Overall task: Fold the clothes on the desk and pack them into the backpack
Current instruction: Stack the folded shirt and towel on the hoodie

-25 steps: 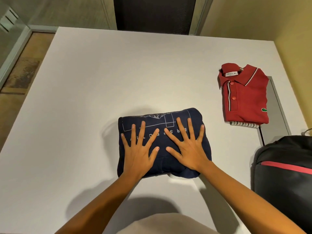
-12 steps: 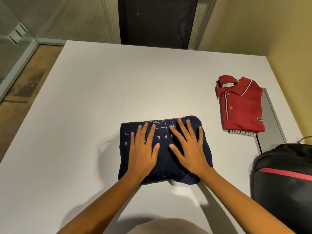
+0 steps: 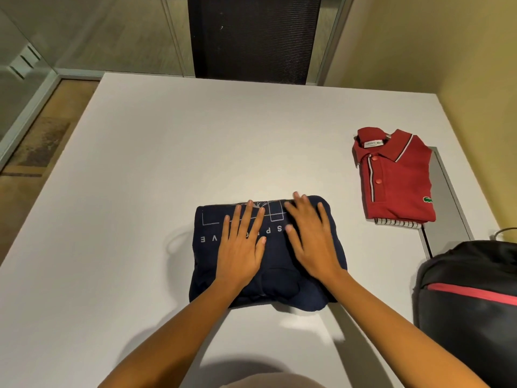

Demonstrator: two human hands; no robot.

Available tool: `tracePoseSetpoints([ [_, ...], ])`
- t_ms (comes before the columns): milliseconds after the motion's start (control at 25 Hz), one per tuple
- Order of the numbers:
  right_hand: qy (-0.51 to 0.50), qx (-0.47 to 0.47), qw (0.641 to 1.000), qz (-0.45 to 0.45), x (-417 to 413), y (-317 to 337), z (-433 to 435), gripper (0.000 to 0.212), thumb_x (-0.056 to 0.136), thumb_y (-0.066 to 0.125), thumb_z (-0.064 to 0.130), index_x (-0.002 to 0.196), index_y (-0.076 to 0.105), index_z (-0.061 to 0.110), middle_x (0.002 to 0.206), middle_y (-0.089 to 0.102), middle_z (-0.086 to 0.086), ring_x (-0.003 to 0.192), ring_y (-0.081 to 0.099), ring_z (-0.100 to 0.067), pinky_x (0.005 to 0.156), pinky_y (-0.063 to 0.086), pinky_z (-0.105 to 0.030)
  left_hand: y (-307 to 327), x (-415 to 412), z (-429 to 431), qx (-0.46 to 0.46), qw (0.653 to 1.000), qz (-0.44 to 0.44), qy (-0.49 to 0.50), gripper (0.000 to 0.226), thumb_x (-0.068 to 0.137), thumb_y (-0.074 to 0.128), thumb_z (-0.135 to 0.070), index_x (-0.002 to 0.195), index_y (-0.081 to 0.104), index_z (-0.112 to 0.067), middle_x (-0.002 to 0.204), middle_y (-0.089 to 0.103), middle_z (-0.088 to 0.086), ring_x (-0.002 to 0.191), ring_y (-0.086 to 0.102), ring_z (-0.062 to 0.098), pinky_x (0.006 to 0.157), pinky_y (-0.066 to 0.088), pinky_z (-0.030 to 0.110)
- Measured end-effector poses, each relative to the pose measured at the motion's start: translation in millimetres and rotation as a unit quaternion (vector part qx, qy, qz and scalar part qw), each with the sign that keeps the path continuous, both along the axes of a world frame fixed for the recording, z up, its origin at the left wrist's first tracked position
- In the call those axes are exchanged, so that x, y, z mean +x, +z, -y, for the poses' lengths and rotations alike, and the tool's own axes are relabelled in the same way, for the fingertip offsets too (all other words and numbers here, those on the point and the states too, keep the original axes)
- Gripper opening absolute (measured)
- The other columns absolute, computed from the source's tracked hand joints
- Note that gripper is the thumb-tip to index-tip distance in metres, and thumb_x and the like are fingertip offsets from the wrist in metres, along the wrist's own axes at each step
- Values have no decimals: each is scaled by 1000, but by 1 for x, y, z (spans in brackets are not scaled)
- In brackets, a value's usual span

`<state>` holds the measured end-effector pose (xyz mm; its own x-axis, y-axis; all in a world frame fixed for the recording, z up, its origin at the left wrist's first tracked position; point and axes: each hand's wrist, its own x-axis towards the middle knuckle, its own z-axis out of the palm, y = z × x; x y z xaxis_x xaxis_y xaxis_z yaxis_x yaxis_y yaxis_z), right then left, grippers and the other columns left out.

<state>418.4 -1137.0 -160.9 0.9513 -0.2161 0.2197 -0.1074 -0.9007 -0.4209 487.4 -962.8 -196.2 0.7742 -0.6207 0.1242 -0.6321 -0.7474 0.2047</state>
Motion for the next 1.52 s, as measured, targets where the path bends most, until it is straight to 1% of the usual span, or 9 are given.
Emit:
tracePoseSetpoints([
  [160,-196,-66,978,17,18,-3,70,49,94,44,17,143,45,13,155,30,-20,143,29,-35,117,24,-49,-2,32,8,9,1000,11,-19,60,100,26,-41,155,10,-23,162,8,6,149,8,29,119,16,51],
  [360,-368,-90,892,-249,19,-8,157,80,91,58,42,155,13,27,161,5,-20,142,12,-52,114,14,-63,-4,56,17,16,999,17,-49,60,100,22,-42,154,10,-22,162,10,7,148,11,31,118,18,52],
  [480,-359,-124,879,-288,4,-18,164,87,92,58,42,154,-2,32,160,4,-22,140,15,-55,109,22,-67,-5,60,18,17,998,21,-52,60,100,23,-42,154,10,-21,162,11,8,148,11,31,118,16,51],
  [680,-317,-214,878,-289,4,-23,164,78,96,56,16,154,5,25,149,20,-39,126,32,-65,95,38,-70,-2,60,19,22,998,20,-53,59,100,22,-42,154,12,-21,161,13,8,148,13,31,118,16,52],
  [920,-244,-264,869,-340,7,-7,161,75,91,65,20,147,15,17,138,39,-35,109,55,-58,82,54,-59,1,57,19,37,998,11,-42,59,100,21,-43,154,15,-22,161,14,7,148,14,31,117,17,54],
  [1040,-232,-226,885,-334,5,8,162,69,88,68,20,142,26,16,124,52,-31,95,64,-51,73,58,-53,3,57,18,43,998,0,-40,59,100,20,-44,154,17,-21,161,15,7,148,14,31,117,18,55],
  [1200,-264,-180,896,-308,-3,33,153,54,87,65,0,134,41,11,93,58,-25,76,63,-44,66,56,-47,6,54,18,53,998,-21,-25,59,101,11,-47,154,14,-23,161,15,7,148,13,30,117,19,56],
  [1400,-274,-64,926,-251,6,79,153,57,86,61,6,138,43,22,106,63,-23,97,61,-44,79,51,-45,11,50,19,62,996,-57,-13,59,99,19,-47,153,18,-24,160,20,8,146,19,33,113,22,59],
  [1520,-340,110,899,-252,20,118,164,61,73,68,5,129,51,24,98,67,-16,89,65,-35,77,54,-39,16,49,23,58,995,-80,-12,61,97,22,-46,153,16,-24,159,21,8,145,21,35,111,21,61],
])
